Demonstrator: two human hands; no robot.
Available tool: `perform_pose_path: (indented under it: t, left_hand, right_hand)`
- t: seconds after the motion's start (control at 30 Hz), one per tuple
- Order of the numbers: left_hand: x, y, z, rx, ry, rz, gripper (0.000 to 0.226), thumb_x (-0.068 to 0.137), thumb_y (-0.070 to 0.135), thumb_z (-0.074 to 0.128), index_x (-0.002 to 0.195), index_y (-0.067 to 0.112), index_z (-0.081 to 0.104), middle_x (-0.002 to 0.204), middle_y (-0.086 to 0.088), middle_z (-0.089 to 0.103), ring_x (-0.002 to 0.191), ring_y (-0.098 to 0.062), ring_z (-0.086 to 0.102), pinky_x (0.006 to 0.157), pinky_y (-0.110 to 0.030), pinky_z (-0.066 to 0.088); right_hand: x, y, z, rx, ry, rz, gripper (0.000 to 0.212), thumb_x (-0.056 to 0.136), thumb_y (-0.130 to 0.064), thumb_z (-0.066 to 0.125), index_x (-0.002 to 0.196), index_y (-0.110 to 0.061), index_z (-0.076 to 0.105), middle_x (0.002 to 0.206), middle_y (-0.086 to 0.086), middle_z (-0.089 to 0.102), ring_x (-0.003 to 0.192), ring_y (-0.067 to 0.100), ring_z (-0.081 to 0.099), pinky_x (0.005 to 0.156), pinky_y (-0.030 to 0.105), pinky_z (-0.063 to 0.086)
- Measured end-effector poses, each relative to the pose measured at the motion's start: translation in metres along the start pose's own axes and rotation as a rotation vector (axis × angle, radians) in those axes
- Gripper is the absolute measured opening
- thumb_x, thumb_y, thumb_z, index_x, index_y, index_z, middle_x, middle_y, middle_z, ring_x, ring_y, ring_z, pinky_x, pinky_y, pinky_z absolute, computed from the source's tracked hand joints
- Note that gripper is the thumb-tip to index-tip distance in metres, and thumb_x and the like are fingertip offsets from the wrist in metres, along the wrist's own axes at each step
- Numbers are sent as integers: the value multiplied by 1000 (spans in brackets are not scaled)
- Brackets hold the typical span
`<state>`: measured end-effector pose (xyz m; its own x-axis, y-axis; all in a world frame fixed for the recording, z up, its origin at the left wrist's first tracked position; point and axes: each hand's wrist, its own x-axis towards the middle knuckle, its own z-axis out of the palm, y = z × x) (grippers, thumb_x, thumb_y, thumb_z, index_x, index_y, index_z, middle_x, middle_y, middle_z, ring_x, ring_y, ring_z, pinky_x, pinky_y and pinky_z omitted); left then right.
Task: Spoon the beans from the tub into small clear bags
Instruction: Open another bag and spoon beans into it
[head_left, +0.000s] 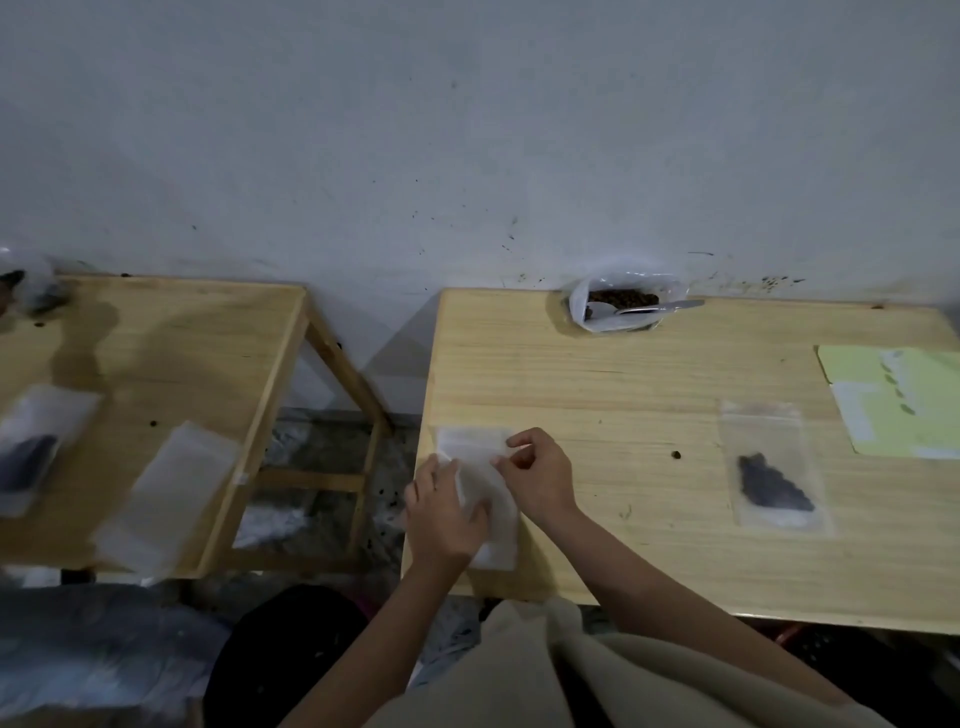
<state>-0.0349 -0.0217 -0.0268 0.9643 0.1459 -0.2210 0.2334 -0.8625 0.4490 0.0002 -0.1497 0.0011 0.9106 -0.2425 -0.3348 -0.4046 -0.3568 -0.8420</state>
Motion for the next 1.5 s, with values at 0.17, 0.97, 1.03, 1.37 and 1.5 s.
perform_pose_path:
  t: [0.17, 0.97, 1.03, 1.37, 1.5]
  left_hand:
    - [1, 1, -12, -306, 163, 109, 41, 79, 26, 69, 117, 12, 59, 130, -13, 51, 119, -29, 47, 97, -40, 38]
    - [36, 222, -50, -862, 102, 258, 15, 83, 12, 72, 88, 25, 67, 94, 5, 67, 85, -9, 67, 73, -22, 53]
    - [34, 239, -49, -943, 27, 239, 11, 83, 11, 72, 88, 22, 70, 87, 2, 72, 82, -18, 70, 75, -33, 57]
    - [36, 266, -52, -1097, -125, 100, 11, 78, 4, 75, 76, 13, 68, 73, -3, 73, 68, -16, 70, 66, -35, 57]
    - [38, 265, -52, -1119, -164, 91, 13, 79, 2, 72, 74, 14, 70, 73, -4, 73, 72, -18, 70, 67, -35, 57]
  right_hand:
    - [5, -7, -12, 116, -42, -66, 16, 86, -9, 64, 72, -17, 60, 66, -8, 58, 60, 6, 52, 60, 18, 41]
    - [59, -46, -212, 273, -19, -166, 12, 81, -10, 71, 70, -7, 67, 65, 2, 66, 59, 13, 59, 57, 30, 51]
    - [58, -45, -216, 294, -22, -184, 13, 80, -16, 74, 69, -12, 67, 63, -1, 66, 58, 11, 59, 59, 34, 52]
    - [60, -41, -235, 338, -88, -262, 10, 76, -9, 76, 69, -14, 70, 77, 9, 69, 69, 21, 62, 64, 31, 49]
    - [64, -39, -239, 338, -98, -243, 8, 76, -13, 76, 70, -13, 71, 78, 20, 70, 77, 44, 63, 69, 48, 53]
